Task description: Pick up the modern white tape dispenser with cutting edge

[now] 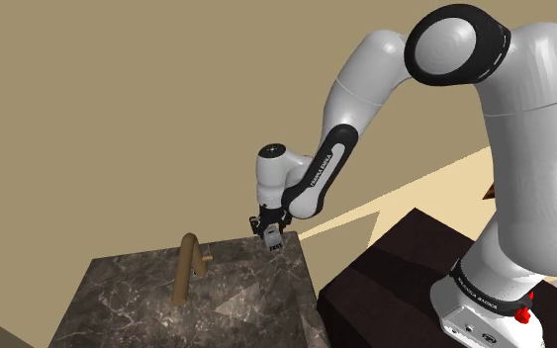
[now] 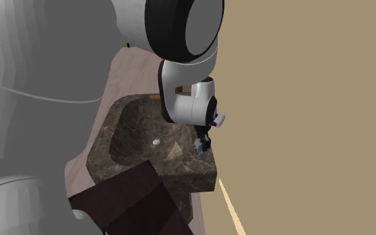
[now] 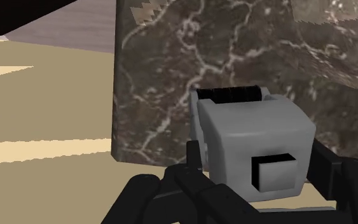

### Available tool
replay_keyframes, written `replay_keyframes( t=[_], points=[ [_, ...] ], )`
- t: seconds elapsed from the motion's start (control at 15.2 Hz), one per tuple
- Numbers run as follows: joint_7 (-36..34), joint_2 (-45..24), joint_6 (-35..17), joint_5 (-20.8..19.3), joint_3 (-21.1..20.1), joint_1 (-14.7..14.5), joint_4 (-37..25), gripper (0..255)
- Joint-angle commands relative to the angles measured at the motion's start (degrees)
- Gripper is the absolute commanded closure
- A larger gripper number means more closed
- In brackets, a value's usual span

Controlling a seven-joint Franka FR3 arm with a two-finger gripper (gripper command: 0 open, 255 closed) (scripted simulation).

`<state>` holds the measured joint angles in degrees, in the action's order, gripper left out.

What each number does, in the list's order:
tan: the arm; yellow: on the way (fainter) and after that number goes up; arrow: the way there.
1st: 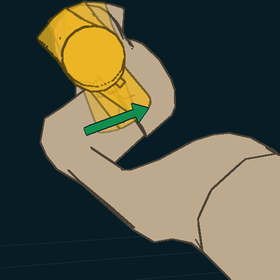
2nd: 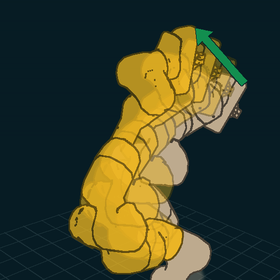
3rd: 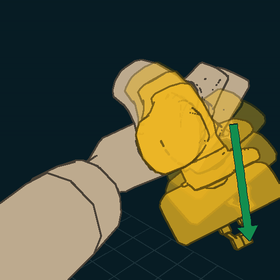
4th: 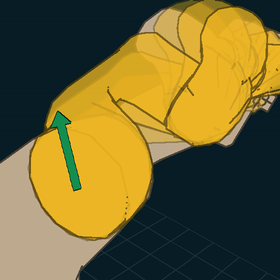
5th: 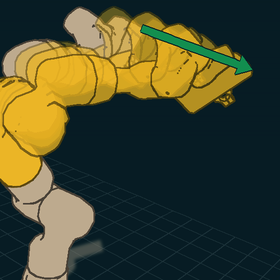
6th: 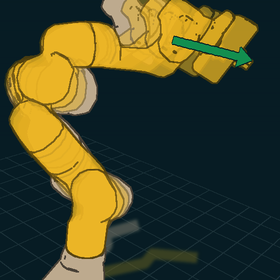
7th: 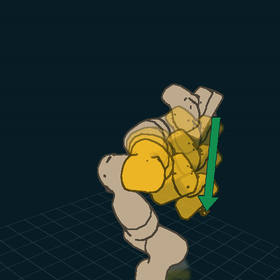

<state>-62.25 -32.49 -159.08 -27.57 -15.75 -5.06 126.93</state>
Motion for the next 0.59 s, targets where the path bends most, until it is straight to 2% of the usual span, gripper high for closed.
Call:
replay_keyframes(
  t=[0.0, 0.33, 0.4, 0.53],
  points=[
    [0.2, -0.2, 0.3, 0.2, 0.7, 0.7, 0.2, 255],
    [1.3, 0.3, 0.4, 0.5, 0.4, 1.8, 0.6, 255],
    [0.1, -0.8, 0.0, -0.1, 0.9, 0.7, -0.2, 255],
    [0.7, 0.7, 1.1, 0.7, -0.1, 1.5, 0.3, 255]
  ],
)
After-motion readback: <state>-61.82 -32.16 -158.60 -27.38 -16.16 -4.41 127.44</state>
